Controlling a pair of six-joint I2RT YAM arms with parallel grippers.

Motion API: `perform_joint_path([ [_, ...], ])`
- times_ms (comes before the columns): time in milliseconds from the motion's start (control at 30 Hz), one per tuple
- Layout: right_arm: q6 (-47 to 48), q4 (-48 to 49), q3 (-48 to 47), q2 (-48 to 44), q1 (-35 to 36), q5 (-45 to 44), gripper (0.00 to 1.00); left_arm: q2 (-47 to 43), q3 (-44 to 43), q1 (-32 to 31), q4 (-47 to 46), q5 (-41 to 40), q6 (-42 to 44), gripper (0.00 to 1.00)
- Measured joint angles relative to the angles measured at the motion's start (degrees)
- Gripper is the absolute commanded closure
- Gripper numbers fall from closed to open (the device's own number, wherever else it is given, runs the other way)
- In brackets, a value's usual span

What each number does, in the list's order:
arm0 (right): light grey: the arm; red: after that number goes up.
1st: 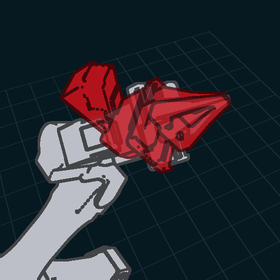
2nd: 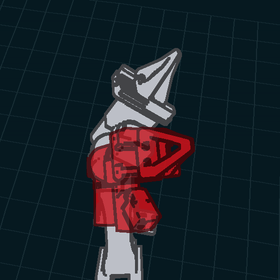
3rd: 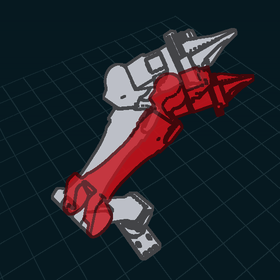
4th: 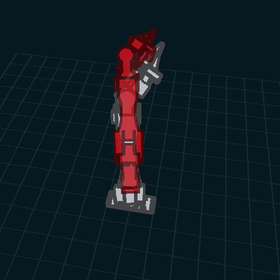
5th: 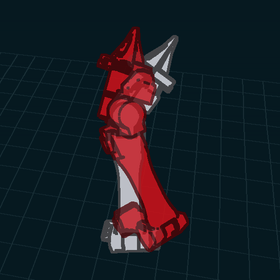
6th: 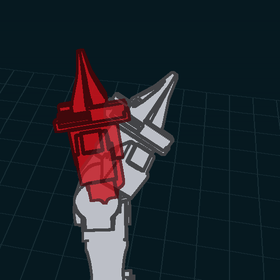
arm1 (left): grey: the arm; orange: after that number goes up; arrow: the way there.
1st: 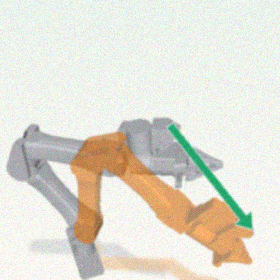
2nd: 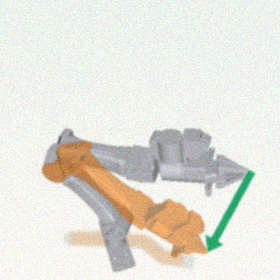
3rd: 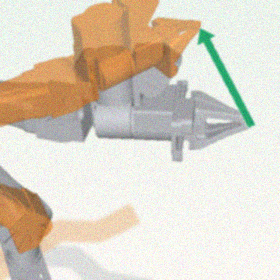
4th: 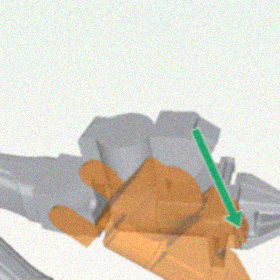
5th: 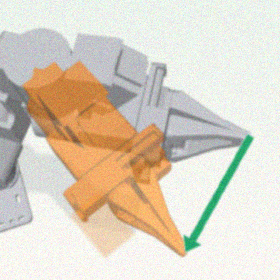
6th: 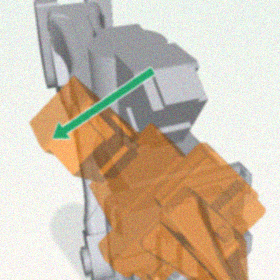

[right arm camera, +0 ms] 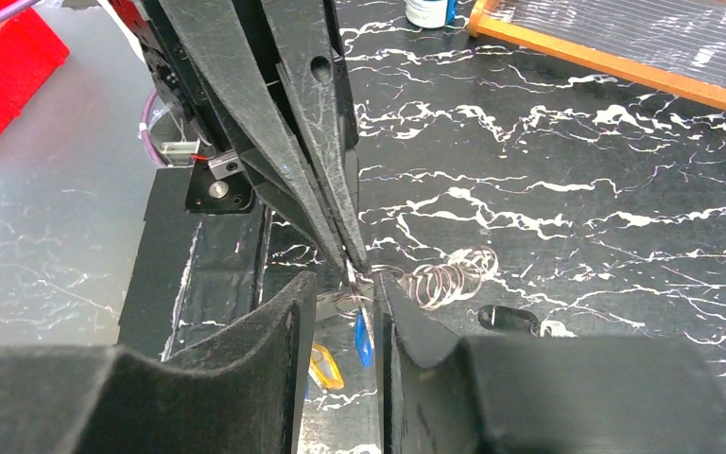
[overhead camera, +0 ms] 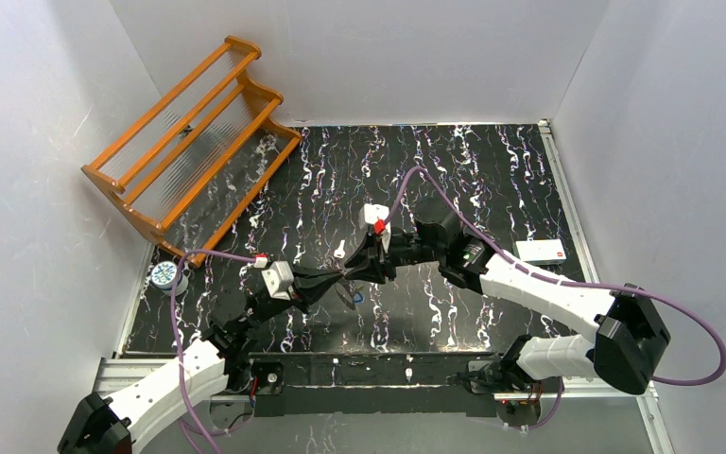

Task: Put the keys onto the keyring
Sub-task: Adjust the key on the keyring.

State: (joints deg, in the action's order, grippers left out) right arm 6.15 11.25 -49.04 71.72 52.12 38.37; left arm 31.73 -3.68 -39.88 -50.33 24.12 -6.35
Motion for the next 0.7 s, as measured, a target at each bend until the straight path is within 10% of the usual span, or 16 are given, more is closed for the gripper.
perform_joint_path([
  [400,-0.02,0.52,0.0,2.03,-0.42,0.42,0.66,0.37,0.0,0.0,-0.85,1.68,-0.96,1.0],
  [700,-0.37,0.55,0.0,3.02,-0.98,2.69,0.99,1.36,0.0,0.07,-0.68,1.81,-0.74,1.0],
])
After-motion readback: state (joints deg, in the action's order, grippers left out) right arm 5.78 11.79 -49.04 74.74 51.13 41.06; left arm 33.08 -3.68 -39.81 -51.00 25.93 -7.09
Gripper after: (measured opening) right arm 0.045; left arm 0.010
